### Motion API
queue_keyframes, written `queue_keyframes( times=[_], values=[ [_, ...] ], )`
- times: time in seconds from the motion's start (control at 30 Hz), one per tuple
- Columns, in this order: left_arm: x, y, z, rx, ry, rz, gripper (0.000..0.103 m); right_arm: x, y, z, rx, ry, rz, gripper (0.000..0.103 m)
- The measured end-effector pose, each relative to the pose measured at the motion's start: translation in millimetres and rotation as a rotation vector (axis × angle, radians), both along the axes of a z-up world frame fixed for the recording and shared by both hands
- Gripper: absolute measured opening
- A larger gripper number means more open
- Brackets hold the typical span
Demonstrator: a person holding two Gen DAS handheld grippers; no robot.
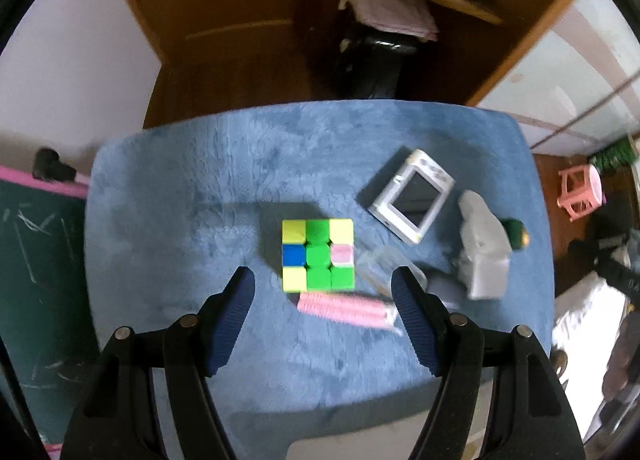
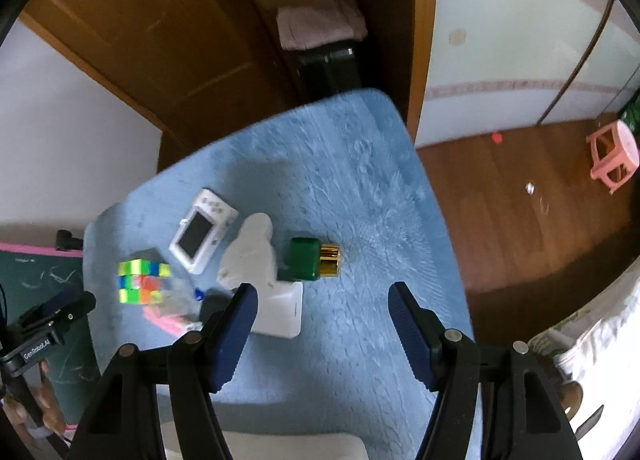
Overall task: Organize rigid objects
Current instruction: 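Move both tools back over the remaining items on the table, then grasp the Rubik's cube with the left tool while the right tool grasps the green gold-capped jar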
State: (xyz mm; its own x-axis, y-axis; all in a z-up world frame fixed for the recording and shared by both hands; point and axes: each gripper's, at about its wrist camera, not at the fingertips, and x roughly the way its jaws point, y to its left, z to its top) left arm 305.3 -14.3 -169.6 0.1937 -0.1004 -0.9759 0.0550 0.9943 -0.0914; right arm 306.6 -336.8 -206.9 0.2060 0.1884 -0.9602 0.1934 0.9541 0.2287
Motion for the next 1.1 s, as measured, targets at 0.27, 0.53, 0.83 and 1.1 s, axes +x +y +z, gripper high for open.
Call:
queue_keyframes(
  times=[0.27,0.53,0.83,1.1],
  values=[
    [23.6,-5.2,-28.0,0.013,0.031,0.043,0.074,32.1,-2.8,-47.9,0.039,0.085,-0.048,0.066],
    [32.7,-10.8,-42.1,0.039,0.046,0.041,0.074,42.6,11.4,-70.1,0.017,0.136,-0.013,0.062],
    [38.5,-14.8,-62.0,0.060,0.083,0.057,0.074,46.5,18.8,-88.6,0.005,0.196,0.019,0.047],
    [41.1,-18.4,-83.4,0.072,0.123,0.081,0.074,49.4,33.4,-95.9,-0.018,0.217,0.050,0.043]
  ],
)
